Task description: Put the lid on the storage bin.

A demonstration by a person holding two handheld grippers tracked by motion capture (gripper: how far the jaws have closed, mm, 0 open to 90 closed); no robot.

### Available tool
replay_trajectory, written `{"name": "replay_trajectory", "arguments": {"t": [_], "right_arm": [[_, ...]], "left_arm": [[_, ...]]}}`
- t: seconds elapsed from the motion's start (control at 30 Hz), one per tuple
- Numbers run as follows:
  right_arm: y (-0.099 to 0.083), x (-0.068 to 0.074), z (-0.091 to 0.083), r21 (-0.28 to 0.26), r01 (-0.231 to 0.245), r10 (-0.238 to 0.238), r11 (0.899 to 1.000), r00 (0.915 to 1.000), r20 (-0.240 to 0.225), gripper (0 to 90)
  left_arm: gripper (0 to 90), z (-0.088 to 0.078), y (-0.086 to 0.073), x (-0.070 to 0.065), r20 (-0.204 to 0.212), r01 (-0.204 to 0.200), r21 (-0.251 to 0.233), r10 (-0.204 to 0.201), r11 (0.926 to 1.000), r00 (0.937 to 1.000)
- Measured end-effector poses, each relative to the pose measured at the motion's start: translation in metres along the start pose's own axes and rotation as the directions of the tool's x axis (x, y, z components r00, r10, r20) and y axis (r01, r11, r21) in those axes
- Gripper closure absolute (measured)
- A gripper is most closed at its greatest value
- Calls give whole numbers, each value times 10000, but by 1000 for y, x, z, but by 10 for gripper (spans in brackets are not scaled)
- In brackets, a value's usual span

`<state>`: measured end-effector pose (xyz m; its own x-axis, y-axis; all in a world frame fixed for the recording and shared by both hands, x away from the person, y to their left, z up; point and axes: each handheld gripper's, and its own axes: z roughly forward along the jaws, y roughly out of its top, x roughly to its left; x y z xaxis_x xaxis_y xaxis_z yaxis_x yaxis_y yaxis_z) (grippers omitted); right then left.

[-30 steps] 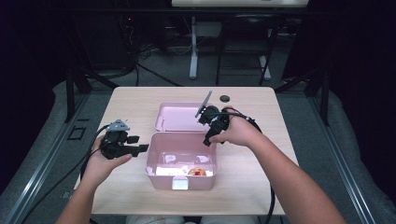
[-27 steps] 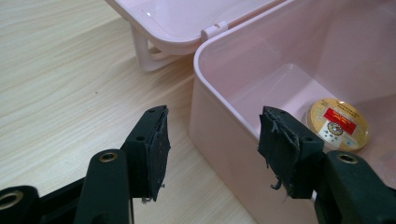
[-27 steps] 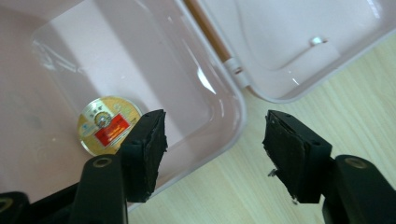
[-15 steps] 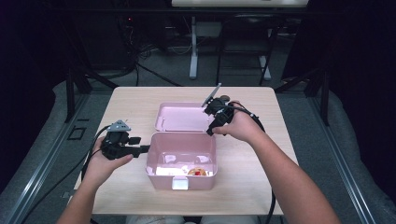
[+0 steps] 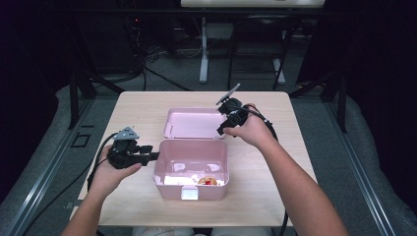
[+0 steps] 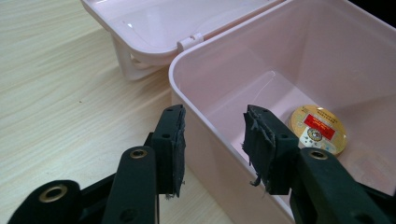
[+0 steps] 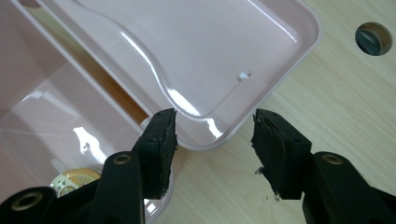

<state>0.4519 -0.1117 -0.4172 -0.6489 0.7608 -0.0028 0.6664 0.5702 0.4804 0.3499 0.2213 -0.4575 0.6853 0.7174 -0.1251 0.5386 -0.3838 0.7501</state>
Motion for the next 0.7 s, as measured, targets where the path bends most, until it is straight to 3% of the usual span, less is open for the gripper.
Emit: {"name": "replay_trajectory", "arguments": {"t": [0.23, 0.43, 0.7], "right_arm": [[0, -14, 6, -437, -876, 886, 9952, 9958, 214, 509], [0, -24, 16, -859, -1832, 1847, 9793, 9827, 104, 518], [2, -32, 33, -1045, -2388, 2416, 9654, 9703, 149, 526]], "left_arm": [[587, 4, -1, -2, -12, 14, 100, -13, 9999, 10000], [646, 5, -1, -3, -43, -79, 213, 80, 9997, 10000], [702, 6, -3, -4, 23, -117, 241, 117, 9996, 9999]]}}
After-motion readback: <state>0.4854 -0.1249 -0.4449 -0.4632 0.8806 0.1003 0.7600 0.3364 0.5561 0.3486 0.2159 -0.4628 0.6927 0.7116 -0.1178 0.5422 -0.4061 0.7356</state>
